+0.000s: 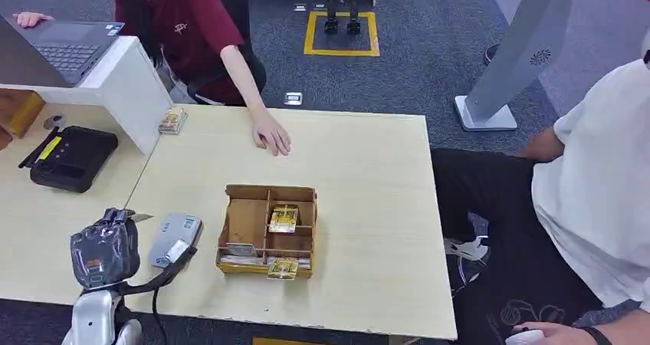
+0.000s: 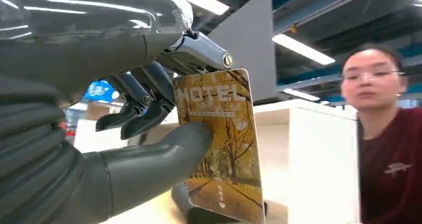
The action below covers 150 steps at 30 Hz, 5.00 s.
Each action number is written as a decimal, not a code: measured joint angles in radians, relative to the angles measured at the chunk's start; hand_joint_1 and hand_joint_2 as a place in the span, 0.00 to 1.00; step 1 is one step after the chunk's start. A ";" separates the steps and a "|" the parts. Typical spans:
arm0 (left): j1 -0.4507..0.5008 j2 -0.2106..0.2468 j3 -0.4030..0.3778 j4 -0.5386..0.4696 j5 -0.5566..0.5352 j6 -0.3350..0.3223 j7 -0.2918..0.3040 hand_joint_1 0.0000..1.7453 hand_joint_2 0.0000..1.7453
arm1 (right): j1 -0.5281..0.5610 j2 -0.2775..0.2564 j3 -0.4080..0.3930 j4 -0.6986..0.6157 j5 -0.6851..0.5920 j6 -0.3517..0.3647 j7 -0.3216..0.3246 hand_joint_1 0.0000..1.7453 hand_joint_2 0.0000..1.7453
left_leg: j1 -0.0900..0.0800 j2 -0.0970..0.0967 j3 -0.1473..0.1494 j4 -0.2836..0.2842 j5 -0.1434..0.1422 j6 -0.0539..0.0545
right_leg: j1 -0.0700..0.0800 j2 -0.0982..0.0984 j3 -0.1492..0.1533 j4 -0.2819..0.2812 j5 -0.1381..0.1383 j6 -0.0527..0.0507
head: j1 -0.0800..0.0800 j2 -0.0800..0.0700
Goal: Pass the card to the sensor for recognition and then transmit it.
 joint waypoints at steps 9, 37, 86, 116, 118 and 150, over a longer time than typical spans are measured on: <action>0.005 0.011 -0.012 0.006 0.000 0.000 0.000 1.00 1.00 | -0.001 0.000 0.014 0.000 -0.005 0.000 0.000 0.00 1.00 | 0.000 0.000 0.000 0.000 0.000 0.000 | 0.000 0.000 0.000 0.000 0.000 0.000 | 0.000 0.000; 0.006 -0.053 -0.017 0.135 0.013 0.000 -0.122 1.00 1.00 | -0.002 0.000 0.018 0.000 0.002 -0.003 -0.006 0.00 1.00 | 0.000 0.000 0.000 0.000 0.000 0.000 | 0.000 0.000 0.000 0.000 0.000 0.000 | 0.000 0.000; -0.031 -0.140 0.031 0.219 0.005 0.000 -0.164 1.00 1.00 | -0.002 0.000 0.036 0.000 0.017 -0.007 -0.006 0.00 1.00 | 0.000 0.000 0.000 0.000 0.000 0.000 | 0.000 0.000 0.000 0.000 0.000 0.000 | 0.000 0.000; -0.154 -0.051 -0.093 0.499 0.115 0.000 -0.064 1.00 1.00 | -0.005 0.000 0.041 0.000 0.026 -0.010 -0.012 0.00 1.00 | -0.003 -0.011 0.024 -0.007 0.003 -0.004 | -0.002 -0.010 0.025 0.000 -0.003 -0.002 | 0.000 0.000; -0.169 -0.047 -0.100 0.526 0.126 0.000 -0.081 1.00 1.00 | -0.008 0.000 0.041 0.000 0.026 -0.009 -0.012 0.00 1.00 | -0.004 -0.013 0.028 -0.009 0.001 -0.002 | -0.003 -0.012 0.028 0.000 -0.004 -0.003 | 0.000 0.000; -0.187 -0.102 0.056 0.611 0.358 0.000 -0.469 1.00 1.00 | -0.026 0.000 0.042 -0.012 0.033 -0.013 -0.019 0.00 1.00 | -0.008 -0.016 0.040 -0.019 0.001 -0.009 | -0.008 -0.014 0.038 0.001 -0.013 -0.009 | -0.003 0.000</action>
